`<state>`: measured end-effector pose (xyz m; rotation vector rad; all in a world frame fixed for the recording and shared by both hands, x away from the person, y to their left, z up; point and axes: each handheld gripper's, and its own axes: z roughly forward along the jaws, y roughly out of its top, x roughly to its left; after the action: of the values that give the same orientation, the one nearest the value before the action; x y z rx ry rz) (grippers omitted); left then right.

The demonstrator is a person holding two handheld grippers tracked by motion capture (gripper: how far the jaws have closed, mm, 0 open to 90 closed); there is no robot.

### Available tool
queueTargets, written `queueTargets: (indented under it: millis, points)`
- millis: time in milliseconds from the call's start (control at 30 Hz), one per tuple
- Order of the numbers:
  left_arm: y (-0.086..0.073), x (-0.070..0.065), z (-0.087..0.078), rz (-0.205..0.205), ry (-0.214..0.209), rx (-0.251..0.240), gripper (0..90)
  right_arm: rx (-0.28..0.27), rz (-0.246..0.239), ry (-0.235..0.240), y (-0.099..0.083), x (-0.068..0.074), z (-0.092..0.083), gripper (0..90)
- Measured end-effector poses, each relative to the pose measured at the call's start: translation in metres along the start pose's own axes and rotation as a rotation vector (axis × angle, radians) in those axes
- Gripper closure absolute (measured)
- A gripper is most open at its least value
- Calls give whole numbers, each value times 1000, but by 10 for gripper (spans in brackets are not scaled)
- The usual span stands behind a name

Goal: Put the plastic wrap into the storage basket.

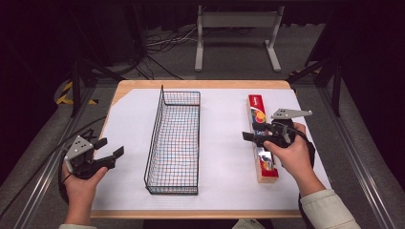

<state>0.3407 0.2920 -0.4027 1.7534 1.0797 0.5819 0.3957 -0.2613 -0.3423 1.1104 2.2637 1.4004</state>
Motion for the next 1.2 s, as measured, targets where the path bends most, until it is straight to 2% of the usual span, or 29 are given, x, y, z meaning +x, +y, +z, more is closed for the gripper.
queueTargets:
  millis: [100, 333, 400, 500, 567, 767, 800, 833, 1033, 1200]
  points:
    - [0, 0, 0, -3, 2, -1, 259, -23, 15, -36, 3, -2, -1, 335]
    - [0, 1, -2, -5, 7, -1, 259, -49, 1, -93, 8, -7, 0, 305]
    - [-1, 1, -2, -3, 7, -1, 259, -33, 2, -129, 11, -9, 1, 299]
    - [-1, 1, -2, -4, 8, -1, 259, 19, 32, -208, 16, -12, 3, 305]
    - [-1, 2, -2, -5, 7, -2, 260, 26, 35, -220, 18, -12, 4, 299]
    - [-1, 3, -3, -12, 11, -3, 259, 72, 85, -315, 27, -23, 11, 279]
    - [-1, 3, -3, -12, 11, -3, 259, 72, 85, -315, 27, -23, 11, 279]
    - [-1, 3, -3, -13, 13, -3, 259, 88, 98, -352, 28, -26, 13, 280]
    - [-2, 4, -3, -15, 14, -3, 259, 103, 125, -400, 30, -32, 17, 277]
    - [-2, 4, -4, -17, 14, -6, 260, 138, 157, -430, 29, -36, 23, 264]
